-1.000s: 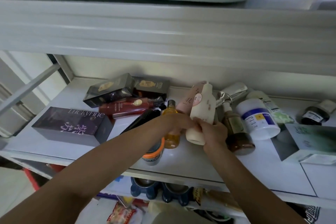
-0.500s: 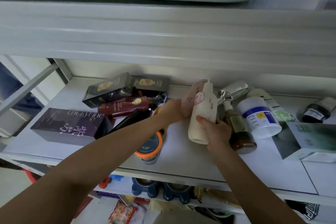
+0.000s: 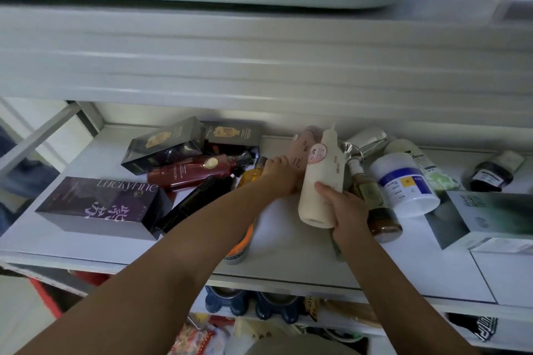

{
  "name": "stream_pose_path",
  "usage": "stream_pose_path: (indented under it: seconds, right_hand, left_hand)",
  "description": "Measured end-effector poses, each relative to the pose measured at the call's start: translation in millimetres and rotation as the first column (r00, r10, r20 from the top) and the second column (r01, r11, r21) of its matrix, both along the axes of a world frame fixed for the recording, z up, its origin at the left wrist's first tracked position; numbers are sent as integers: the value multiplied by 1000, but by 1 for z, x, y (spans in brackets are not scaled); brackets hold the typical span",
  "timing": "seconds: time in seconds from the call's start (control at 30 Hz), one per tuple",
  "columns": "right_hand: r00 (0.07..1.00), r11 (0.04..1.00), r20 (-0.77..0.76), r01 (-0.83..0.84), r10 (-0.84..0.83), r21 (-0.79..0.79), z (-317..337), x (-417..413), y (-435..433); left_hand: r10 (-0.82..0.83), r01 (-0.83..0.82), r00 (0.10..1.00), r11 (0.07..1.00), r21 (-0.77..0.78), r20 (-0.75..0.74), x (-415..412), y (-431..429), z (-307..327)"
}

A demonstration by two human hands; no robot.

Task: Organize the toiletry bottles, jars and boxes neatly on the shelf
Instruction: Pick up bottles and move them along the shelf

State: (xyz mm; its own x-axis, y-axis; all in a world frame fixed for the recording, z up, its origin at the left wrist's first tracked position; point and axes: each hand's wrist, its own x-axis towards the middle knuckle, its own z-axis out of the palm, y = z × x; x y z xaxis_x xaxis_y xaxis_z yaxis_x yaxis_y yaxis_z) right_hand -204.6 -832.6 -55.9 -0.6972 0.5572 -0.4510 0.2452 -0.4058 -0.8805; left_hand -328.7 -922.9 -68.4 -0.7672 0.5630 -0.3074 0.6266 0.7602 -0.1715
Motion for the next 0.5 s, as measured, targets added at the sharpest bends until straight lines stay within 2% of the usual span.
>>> stream_pose_path:
  seconds: [0.27, 0.37, 0.5]
  right_hand:
    - [999, 996, -19, -50, 49, -71, -3, 2, 17]
    - [995, 983, -62, -85, 75, -163, -2, 3, 20]
    - [995, 978, -71, -85, 73, -192, -5, 1, 21]
  left_hand:
    - [-118, 112, 992, 981, -158, -31, 32, -25, 15]
    - [-109, 97, 993, 970, -224, -43, 44, -29, 13]
    - [-47, 67, 995, 963, -260, 84, 65, -31, 19]
